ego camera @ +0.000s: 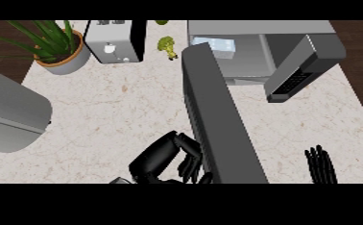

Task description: Pick up the milk, place it into the microwave and close the microwave

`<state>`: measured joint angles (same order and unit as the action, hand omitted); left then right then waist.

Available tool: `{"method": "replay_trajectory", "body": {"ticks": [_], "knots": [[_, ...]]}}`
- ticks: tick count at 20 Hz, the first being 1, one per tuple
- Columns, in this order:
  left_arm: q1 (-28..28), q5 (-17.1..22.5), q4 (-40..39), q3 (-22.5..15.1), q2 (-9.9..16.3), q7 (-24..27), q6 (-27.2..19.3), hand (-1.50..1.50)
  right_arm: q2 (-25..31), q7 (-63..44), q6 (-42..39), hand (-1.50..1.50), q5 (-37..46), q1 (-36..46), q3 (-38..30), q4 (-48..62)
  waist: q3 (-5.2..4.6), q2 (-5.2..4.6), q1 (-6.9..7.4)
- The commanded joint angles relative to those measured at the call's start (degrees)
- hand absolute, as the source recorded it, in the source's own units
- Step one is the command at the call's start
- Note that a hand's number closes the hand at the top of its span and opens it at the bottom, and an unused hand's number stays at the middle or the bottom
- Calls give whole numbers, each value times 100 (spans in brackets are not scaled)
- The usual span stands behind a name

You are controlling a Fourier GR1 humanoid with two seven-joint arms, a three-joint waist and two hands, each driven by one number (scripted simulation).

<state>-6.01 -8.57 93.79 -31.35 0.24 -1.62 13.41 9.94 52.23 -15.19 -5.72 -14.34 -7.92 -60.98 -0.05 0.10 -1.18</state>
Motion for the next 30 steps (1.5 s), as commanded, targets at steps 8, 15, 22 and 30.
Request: {"method": "replay_trajectory", "body": {"ticks": [8,15,22,30], "knots": [[-1715,609,-1925,-1905,-24,-16,-1901,150,478,66,-1038,-150,-605,-574,263,-1309,-1,-34,-212],[-2474,1736,-2623,-2504,-24,-197,-2859,150,542,-103,-1093,-150,-854,-717,617,-2129,-1,-77,-558],[-2901,2662,-2831,-2189,-24,598,-3731,-150,840,-709,-1039,-150,-1175,-742,778,-3050,-34,-174,-994],[-3572,3338,-3368,-1686,-24,1043,-4510,150,989,-1090,-1109,-150,-1510,-744,985,-3572,-30,-247,-1231]]}}
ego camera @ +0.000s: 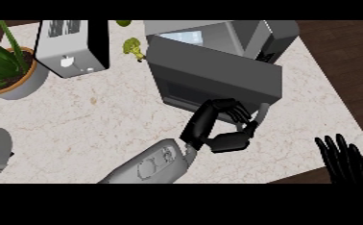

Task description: Pick up the milk, place it into the microwave and close the microwave

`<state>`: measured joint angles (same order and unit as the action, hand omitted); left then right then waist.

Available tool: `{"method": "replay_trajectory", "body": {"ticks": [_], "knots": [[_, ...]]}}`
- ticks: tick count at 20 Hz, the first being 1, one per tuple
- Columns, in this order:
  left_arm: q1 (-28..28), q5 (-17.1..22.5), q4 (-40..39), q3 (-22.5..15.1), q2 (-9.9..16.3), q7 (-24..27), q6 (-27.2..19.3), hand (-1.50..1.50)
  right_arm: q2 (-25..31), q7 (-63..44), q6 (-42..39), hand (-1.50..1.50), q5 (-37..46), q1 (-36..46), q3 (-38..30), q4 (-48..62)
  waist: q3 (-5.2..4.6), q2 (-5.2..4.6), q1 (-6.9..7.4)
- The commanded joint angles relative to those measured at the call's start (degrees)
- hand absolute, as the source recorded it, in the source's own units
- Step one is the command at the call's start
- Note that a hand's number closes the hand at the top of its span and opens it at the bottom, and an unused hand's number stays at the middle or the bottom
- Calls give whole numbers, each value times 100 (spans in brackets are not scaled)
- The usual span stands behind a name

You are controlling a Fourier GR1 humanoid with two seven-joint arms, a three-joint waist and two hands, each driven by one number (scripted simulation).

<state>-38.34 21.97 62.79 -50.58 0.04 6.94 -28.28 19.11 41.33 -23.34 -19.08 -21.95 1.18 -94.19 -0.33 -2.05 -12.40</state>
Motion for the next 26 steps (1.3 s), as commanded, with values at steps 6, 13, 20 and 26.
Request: {"method": "replay_trajectory", "body": {"ticks": [6,13,20,26], "knots": [[-718,922,-619,612,-4,581,-319,150,199,-238,-387,-150,-317,-49,264,-577,-14,-151,-362],[-1244,1406,-1211,964,-4,845,-243,150,455,-460,-443,-150,-622,-226,134,-885,0,-206,-652],[-1644,1745,-1708,1185,-4,1138,-233,150,566,-589,-528,-150,-894,-162,124,-1200,10,-260,-757],[-1678,1946,-1749,1135,-4,1378,-262,150,686,-734,-678,-150,-1142,-227,175,-1343,19,-281,-839]]}}
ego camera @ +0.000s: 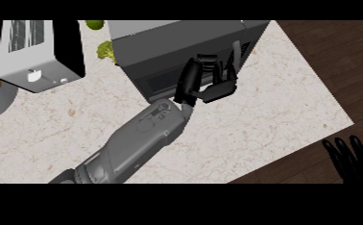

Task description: Pick up the milk, place it into the microwave and close the microwave

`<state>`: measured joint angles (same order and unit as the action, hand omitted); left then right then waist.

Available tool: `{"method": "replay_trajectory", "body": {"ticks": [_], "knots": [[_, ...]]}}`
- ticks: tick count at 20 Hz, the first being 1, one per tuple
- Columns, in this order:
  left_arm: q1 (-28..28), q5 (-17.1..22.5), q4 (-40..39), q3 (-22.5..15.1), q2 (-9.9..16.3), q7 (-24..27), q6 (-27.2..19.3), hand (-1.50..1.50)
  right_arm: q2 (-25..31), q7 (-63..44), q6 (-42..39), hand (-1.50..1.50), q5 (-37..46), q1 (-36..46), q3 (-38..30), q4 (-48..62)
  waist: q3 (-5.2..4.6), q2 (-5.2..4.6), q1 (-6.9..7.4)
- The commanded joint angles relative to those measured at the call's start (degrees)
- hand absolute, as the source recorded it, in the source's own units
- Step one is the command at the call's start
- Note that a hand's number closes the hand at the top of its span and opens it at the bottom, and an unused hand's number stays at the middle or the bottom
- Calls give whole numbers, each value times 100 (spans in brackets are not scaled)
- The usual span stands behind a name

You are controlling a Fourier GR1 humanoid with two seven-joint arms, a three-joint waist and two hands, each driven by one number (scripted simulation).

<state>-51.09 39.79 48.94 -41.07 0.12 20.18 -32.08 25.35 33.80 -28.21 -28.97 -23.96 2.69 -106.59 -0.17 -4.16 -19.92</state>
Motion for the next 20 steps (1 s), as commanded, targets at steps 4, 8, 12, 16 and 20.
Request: {"method": "replay_trajectory", "body": {"ticks": [4,8,12,16,20], "knots": [[-383,235,-453,146,-11,228,80,150,123,-58,-192,-150,-227,4,18,-239,5,-108,-126],[-423,322,-519,121,-11,359,80,150,225,-67,-175,-150,-306,19,-145,-356,8,-75,-135],[-451,406,-578,109,-12,478,58,150,319,-127,-223,-150,-376,-20,-168,-527,4,-77,-199],[-497,520,-606,153,-12,540,67,150,311,-175,-329,-150,-606,-139,-87,-545,19,-119,-262],[-497,595,-670,113,-12,644,40,150,336,-225,-362,-150,-756,-214,-88,-626,20,-101,-261]]}}
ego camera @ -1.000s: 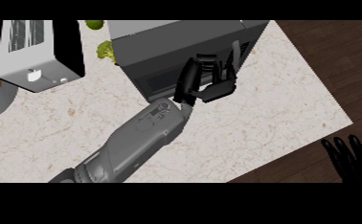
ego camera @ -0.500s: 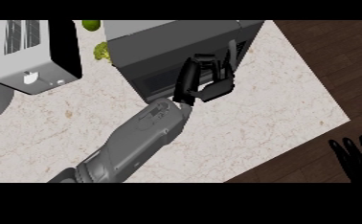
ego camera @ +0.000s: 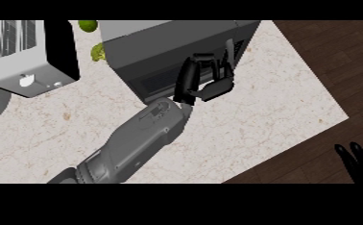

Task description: Pick up the milk, place it into the microwave and close the microwave

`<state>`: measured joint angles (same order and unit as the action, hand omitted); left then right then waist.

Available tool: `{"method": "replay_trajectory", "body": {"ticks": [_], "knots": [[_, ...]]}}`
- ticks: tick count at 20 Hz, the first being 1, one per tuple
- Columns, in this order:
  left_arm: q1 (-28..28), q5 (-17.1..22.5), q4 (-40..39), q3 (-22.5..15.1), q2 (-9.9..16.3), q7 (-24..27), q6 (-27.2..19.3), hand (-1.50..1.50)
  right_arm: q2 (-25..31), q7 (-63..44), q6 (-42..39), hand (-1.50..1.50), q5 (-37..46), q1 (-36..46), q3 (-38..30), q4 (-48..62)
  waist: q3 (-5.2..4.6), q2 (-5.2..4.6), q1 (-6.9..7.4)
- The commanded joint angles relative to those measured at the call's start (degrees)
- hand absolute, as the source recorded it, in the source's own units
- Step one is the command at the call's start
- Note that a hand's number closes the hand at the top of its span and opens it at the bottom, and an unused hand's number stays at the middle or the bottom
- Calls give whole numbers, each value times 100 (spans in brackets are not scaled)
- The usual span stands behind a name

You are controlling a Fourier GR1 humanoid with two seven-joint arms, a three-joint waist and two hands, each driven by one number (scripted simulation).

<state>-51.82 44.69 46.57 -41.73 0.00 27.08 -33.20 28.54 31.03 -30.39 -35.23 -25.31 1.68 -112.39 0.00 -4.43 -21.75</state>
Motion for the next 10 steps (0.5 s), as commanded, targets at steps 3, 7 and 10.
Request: {"method": "replay_trajectory", "body": {"ticks": [3,7,10], "knots": [[-468,171,-477,193,0,-17,150,150,130,-45,-150,-150,-198,-91,-53,-91,-3,-94,-47],[-441,252,-495,143,0,52,112,150,193,-55,-217,-150,-310,-152,-103,-207,-1,-88,-149],[-423,259,-571,69,0,122,152,150,259,-112,-260,-150,-371,-219,-121,-233,3,-97,-122]]}}
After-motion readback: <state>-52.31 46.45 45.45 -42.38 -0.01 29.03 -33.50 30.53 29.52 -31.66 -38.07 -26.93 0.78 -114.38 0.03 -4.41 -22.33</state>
